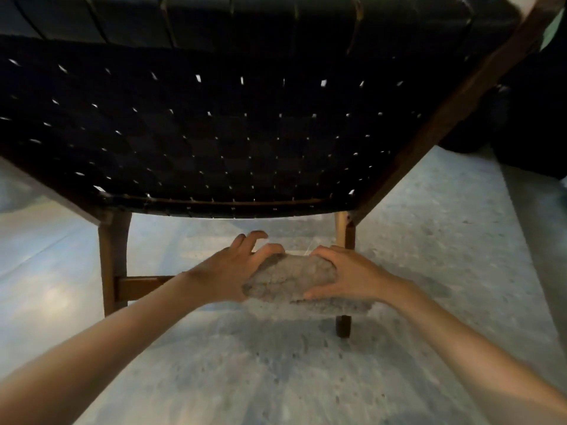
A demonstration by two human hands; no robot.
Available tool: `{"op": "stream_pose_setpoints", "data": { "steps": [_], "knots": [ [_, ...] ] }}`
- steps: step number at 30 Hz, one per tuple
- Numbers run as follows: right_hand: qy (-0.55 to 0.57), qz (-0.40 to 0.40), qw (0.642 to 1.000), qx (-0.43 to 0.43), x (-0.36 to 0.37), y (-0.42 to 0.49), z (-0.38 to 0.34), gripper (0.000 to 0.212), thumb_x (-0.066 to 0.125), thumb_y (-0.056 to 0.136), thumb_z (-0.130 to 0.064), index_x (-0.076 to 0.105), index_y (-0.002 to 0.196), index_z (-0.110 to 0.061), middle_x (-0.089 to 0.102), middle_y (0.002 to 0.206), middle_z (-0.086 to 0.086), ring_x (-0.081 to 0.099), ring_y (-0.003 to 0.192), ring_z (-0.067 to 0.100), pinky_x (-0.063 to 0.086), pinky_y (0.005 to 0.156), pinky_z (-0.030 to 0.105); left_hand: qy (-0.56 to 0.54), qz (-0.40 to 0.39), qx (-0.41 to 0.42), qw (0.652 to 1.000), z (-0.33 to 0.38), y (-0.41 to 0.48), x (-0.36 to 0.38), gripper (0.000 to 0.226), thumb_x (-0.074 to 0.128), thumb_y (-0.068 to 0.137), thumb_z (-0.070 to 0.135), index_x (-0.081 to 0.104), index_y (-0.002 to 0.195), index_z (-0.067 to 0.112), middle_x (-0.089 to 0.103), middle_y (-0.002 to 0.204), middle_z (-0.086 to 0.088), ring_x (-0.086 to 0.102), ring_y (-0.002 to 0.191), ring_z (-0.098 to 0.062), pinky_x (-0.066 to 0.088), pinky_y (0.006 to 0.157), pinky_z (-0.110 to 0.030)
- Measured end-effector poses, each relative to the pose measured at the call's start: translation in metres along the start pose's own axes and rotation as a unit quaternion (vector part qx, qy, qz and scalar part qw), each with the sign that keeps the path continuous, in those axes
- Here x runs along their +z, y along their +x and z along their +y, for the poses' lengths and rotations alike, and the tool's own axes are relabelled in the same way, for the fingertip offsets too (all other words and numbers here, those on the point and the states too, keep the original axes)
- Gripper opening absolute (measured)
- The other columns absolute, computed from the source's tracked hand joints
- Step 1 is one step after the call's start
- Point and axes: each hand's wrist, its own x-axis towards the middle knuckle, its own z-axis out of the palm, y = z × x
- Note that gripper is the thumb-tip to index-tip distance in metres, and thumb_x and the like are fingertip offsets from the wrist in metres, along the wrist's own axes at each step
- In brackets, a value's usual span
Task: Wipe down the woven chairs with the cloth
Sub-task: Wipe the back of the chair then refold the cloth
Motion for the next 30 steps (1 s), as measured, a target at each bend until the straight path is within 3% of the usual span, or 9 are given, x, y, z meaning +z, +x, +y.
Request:
{"op": "stream_pose_setpoints", "data": {
  "steps": [3, 7, 11, 15, 20, 22, 25, 28, 30],
  "knots": [
    [0.016, 0.013, 1.000, -0.010, 0.001, 0.010, 0.011, 0.060, 0.056, 0.052, -0.091, 0.053, 0.092, -0.046, 0.054, 0.095, -0.017, 0.052, 0.087, -0.001, 0.048, 0.075, 0.026, -0.068, 0.033, 0.018, 0.997, -0.007, 0.002, -0.001, 0.063, 0.062, 0.077, 0.060, 0.029, 0.128, 0.040, 0.007, 0.149, 0.004, 0.032, 0.125, -0.018, 0.044, 0.089, -0.019],
    [0.054, 0.065, 0.996, -0.007, -0.002, 0.006, 0.006, 0.051, 0.053, 0.064, -0.083, 0.055, 0.085, -0.036, 0.056, 0.087, -0.016, 0.051, 0.079, 0.001, 0.044, 0.069, 0.026, -0.284, 0.023, -0.056, 0.957, -0.006, 0.003, -0.020, 0.028, 0.064, 0.085, 0.031, 0.045, 0.101, 0.044, 0.027, 0.129, 0.023, 0.034, 0.109, 0.001, 0.033, 0.081, -0.003],
    [0.088, 0.122, 0.989, 0.013, 0.003, -0.005, -0.017, 0.045, 0.044, 0.066, -0.087, 0.042, 0.102, -0.059, 0.038, 0.114, -0.031, 0.023, 0.111, 0.000, 0.028, 0.093, 0.029, -0.371, 0.049, -0.131, 0.918, -0.002, 0.003, -0.038, 0.008, 0.055, 0.091, 0.031, 0.055, 0.091, 0.039, 0.059, 0.095, 0.016, 0.056, 0.090, -0.005, 0.044, 0.072, -0.014],
    [0.178, 0.094, 0.979, -0.017, 0.017, -0.014, -0.049, 0.052, 0.058, 0.062, -0.084, 0.038, 0.103, -0.059, 0.042, 0.119, -0.033, 0.039, 0.112, -0.009, 0.037, 0.084, 0.014, -0.372, 0.051, -0.170, 0.911, 0.005, 0.000, -0.049, 0.008, 0.053, 0.093, 0.035, 0.060, 0.088, 0.035, 0.063, 0.088, 0.015, 0.059, 0.081, -0.001, 0.044, 0.064, -0.008],
    [0.204, 0.171, 0.964, -0.016, 0.023, -0.021, -0.054, 0.024, 0.061, 0.093, -0.027, 0.049, 0.091, -0.048, 0.060, 0.096, -0.023, 0.055, 0.083, -0.020, 0.041, 0.067, 0.001, -0.357, 0.054, -0.189, 0.913, 0.010, -0.014, -0.058, 0.012, 0.049, 0.094, 0.038, 0.050, 0.105, 0.033, 0.061, 0.084, 0.010, 0.057, 0.075, -0.005, 0.047, 0.069, -0.021],
    [0.189, 0.194, 0.963, -0.016, 0.017, -0.023, -0.053, 0.019, 0.057, 0.095, -0.024, 0.054, 0.092, -0.043, 0.061, 0.088, -0.023, 0.057, 0.082, -0.016, 0.042, 0.067, 0.005, -0.281, 0.043, -0.172, 0.943, 0.006, -0.024, -0.065, 0.018, 0.047, 0.096, 0.033, 0.039, 0.113, 0.036, 0.060, 0.074, 0.006, 0.057, 0.065, -0.011, 0.046, 0.063, -0.027],
    [0.137, 0.211, 0.967, -0.039, 0.004, -0.020, -0.054, 0.008, 0.052, 0.098, -0.027, 0.057, 0.099, -0.034, 0.060, 0.087, -0.017, 0.058, 0.083, -0.005, 0.044, 0.069, 0.014, -0.157, 0.021, -0.152, 0.975, 0.003, -0.033, -0.072, 0.020, 0.043, 0.099, 0.031, 0.048, 0.119, 0.029, 0.058, 0.109, 0.005, 0.057, 0.097, -0.016, 0.047, 0.080, -0.029],
    [0.064, 0.193, 0.976, -0.079, -0.011, -0.011, -0.058, 0.017, 0.045, 0.099, -0.036, 0.058, 0.110, -0.031, 0.057, 0.100, -0.017, 0.054, 0.091, -0.003, 0.045, 0.076, 0.017, -0.172, 0.047, -0.185, 0.966, -0.003, -0.034, -0.074, 0.024, 0.048, 0.098, 0.028, 0.063, 0.114, 0.020, 0.055, 0.121, 0.005, 0.051, 0.111, -0.015, 0.043, 0.094, -0.026],
    [0.035, 0.165, 0.983, -0.075, -0.022, -0.008, -0.057, 0.019, 0.047, 0.097, -0.042, 0.056, 0.112, -0.033, 0.053, 0.103, -0.020, 0.051, 0.093, -0.005, 0.043, 0.076, 0.014, -0.245, 0.063, -0.209, 0.945, -0.010, -0.032, -0.077, 0.020, 0.055, 0.095, 0.024, 0.069, 0.106, 0.017, 0.062, 0.113, 0.004, 0.055, 0.104, -0.013, 0.043, 0.089, -0.020]
  ]
}}
